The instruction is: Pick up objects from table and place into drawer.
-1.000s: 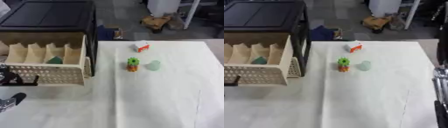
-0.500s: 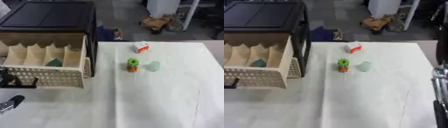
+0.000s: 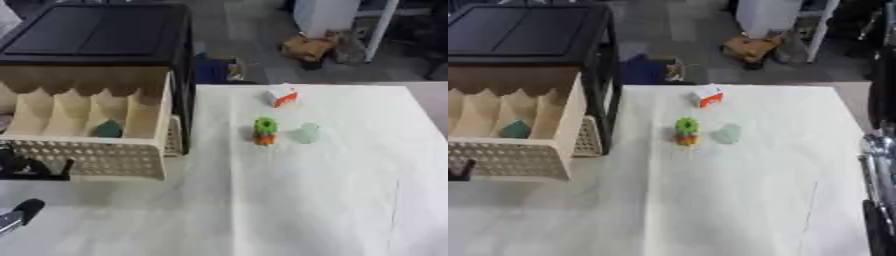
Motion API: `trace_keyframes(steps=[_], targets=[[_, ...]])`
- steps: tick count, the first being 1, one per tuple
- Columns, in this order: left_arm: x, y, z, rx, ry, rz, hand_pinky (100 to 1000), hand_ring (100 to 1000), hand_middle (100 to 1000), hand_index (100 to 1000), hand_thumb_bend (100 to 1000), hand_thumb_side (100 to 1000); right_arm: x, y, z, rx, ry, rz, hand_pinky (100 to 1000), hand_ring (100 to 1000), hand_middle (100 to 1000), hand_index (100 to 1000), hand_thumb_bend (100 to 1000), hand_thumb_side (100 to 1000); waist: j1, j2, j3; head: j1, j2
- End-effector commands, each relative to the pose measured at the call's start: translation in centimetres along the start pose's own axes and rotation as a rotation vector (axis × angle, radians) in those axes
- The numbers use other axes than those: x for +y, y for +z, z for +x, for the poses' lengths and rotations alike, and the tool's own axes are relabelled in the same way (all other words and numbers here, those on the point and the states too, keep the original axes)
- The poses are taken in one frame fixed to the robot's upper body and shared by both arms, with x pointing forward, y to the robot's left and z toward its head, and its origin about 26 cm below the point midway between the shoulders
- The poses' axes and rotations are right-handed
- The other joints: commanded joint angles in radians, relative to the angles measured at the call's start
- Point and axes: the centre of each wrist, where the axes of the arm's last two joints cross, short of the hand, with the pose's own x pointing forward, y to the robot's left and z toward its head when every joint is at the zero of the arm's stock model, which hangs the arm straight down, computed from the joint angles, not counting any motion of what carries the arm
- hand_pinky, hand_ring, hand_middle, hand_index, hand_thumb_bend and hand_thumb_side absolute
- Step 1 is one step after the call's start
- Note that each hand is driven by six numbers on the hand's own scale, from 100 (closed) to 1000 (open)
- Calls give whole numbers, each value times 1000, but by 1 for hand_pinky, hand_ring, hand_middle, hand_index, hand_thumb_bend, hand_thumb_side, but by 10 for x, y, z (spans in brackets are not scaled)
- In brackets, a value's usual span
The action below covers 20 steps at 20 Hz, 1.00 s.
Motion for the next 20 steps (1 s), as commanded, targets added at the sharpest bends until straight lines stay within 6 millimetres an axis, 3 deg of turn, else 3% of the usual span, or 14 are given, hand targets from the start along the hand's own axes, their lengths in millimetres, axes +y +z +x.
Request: trace_keyframes(steps=[1, 6, 20], targets=[[14, 6, -3, -19, -33, 37, 100, 100, 100, 935, 149, 1000, -3, -5, 9, -40, 0, -13, 657, 612, 548, 806, 100, 1000, 1, -23, 3, -4, -11], [17, 7, -4, -38, -23, 38, 100, 100, 100, 989, 142, 1000, -3, -5, 9, -39, -2, -16, 657, 612, 548, 806, 100, 1000, -2, -28, 3, -7, -11], [35, 15, -13, -108, -31, 184, 100, 100, 100, 872, 100, 1000, -4, -4, 8, -34, 3, -27, 657, 614, 549, 806, 100, 1000, -2, -40, 13, -29, 4]])
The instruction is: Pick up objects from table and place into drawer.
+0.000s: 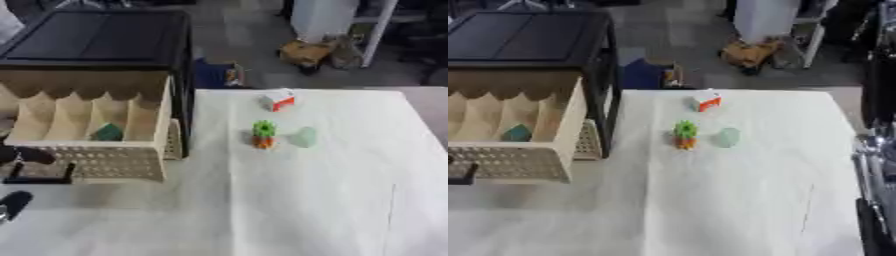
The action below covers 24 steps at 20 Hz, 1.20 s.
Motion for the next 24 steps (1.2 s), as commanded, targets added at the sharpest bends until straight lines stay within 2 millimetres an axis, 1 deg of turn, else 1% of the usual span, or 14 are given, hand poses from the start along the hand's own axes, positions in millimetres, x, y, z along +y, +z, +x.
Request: trace_keyframes(steps=[1, 7, 13, 16, 19, 24], targets=[[19, 6, -4, -29, -28, 86, 100, 100, 100, 863, 100, 1000, -5, -5, 8, -37, 9, -16, 657, 614, 549, 806, 100, 1000, 2, -23, 2, -11, 5], [32, 5, -6, -102, 53, 234, 100, 100, 100, 823, 100, 1000, -4, -4, 8, -29, 9, -21, 657, 615, 550, 806, 100, 1000, 3, -31, 9, -28, 18], [36, 6, -8, -159, 212, 440, 100, 100, 100, 817, 100, 1000, -2, -6, 10, -31, 11, -20, 660, 619, 553, 805, 100, 1000, 6, -41, 15, -65, 38], [30, 8, -9, -144, 291, 563, 100, 100, 100, 810, 100, 1000, 1, -8, 12, -32, 13, -17, 662, 622, 555, 805, 100, 1000, 9, -45, 17, -80, 50], [23, 9, -10, -112, 389, 728, 100, 100, 100, 812, 100, 1000, 3, -10, 14, -31, 25, -16, 668, 630, 559, 805, 100, 1000, 13, -49, 17, -88, 59], [14, 9, -9, -82, 514, 1002, 100, 100, 100, 810, 162, 1000, 9, -16, 21, -36, 49, -6, 674, 640, 565, 805, 100, 1000, 21, -56, 19, -94, 81]])
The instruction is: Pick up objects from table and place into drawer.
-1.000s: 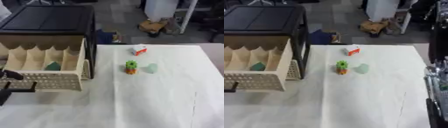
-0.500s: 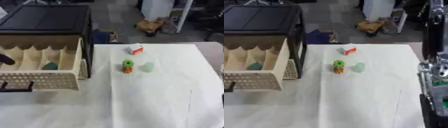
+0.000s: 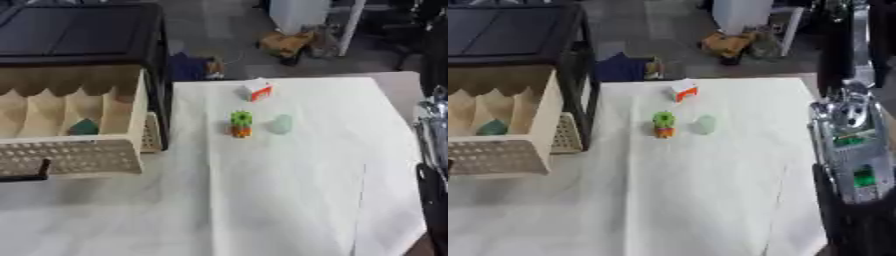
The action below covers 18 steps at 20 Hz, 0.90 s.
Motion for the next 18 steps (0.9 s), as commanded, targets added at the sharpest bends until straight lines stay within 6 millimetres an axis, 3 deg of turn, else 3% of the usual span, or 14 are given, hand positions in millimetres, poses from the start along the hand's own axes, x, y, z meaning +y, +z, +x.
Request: trace_keyframes(steps=[1, 11, 13, 14, 15, 16, 18], targets=[[7, 0, 3, -18, 30, 169, 100, 100, 100, 808, 172, 1000, 0, -9, 14, -49, 29, 3, 675, 641, 566, 805, 100, 1000, 4, -23, 4, -4, 22], [-14, 10, -1, -63, 141, 470, 100, 100, 100, 827, 214, 1000, 18, -29, 24, -91, 105, 76, 690, 672, 594, 815, 100, 1000, 15, -40, 8, 21, 67], [-23, 14, -2, -77, 174, 491, 100, 100, 170, 852, 175, 1000, 21, -34, 23, -103, 134, 94, 695, 684, 603, 819, 100, 1000, 15, -43, 9, 30, 67], [-27, 17, -3, -82, 190, 495, 107, 100, 287, 878, 118, 1000, 22, -38, 22, -108, 150, 102, 701, 694, 612, 823, 100, 1000, 15, -44, 10, 34, 67], [-32, 20, -3, -81, 205, 499, 125, 119, 309, 881, 105, 1000, 24, -41, 20, -112, 165, 111, 703, 696, 615, 824, 100, 1000, 15, -45, 10, 36, 67], [-36, 22, -3, -75, 221, 503, 198, 203, 391, 892, 100, 1000, 25, -44, 19, -115, 182, 120, 708, 704, 622, 828, 100, 1000, 15, -46, 10, 38, 67], [-43, 26, -4, -60, 250, 507, 306, 310, 466, 898, 100, 1000, 28, -50, 15, -120, 216, 141, 714, 713, 633, 831, 132, 1000, 14, -48, 9, 38, 69]])
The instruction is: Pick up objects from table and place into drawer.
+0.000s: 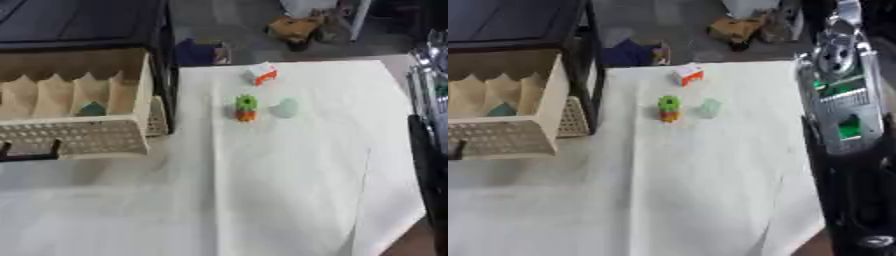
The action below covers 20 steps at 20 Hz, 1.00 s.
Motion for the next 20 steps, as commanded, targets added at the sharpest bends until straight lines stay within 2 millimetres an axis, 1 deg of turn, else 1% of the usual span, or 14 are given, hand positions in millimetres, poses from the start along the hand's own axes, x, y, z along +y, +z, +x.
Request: trace_keyframes(steps=[1, 2, 3, 4, 5, 6, 8, 15, 20], targets=[[-4, 2, 2, -6, 37, 7, 337, 341, 483, 898, 100, 993, -3, -13, -3, -30, 78, 28, 717, 716, 637, 832, 143, 1000, 1, -23, 0, 6, 11], [-7, 5, 1, 7, 54, 14, 393, 405, 524, 902, 100, 984, -1, -16, -5, -33, 94, 38, 722, 724, 647, 837, 173, 1000, 1, -24, -1, 6, 12], [-10, 7, 1, 20, 71, 21, 413, 430, 540, 904, 100, 983, 0, -19, -7, -34, 110, 49, 724, 727, 652, 838, 186, 1000, 0, -25, -2, 6, 12], [-12, 9, 1, 33, 85, 24, 451, 476, 572, 909, 100, 992, 2, -22, -10, -35, 127, 62, 730, 735, 662, 843, 219, 1000, -1, -26, -3, 5, 12], [-14, 11, 0, 45, 95, 21, 451, 476, 572, 909, 100, 992, 3, -25, -12, -34, 142, 74, 730, 735, 662, 843, 219, 1000, -2, -26, -4, 5, 12], [-16, 13, 0, 59, 106, 18, 493, 516, 601, 914, 100, 1000, 4, -27, -15, -34, 159, 87, 739, 744, 676, 849, 250, 1000, -2, -27, -5, 6, 12], [-21, 16, -1, 86, 132, 20, 526, 544, 617, 913, 100, 1000, 6, -32, -21, -27, 196, 120, 751, 756, 695, 861, 303, 1000, -2, -29, -7, 7, 14], [-37, 22, -1, 172, 224, 39, 537, 551, 629, 908, 100, 1000, 13, -50, -48, 34, 329, 259, 770, 778, 728, 877, 450, 1000, 2, -33, -1, 6, 13], [-43, 20, -1, 198, 261, 58, 541, 552, 633, 903, 100, 1000, 22, -63, -72, 79, 393, 389, 784, 790, 745, 890, 495, 1000, 6, -34, -1, -3, 11]])
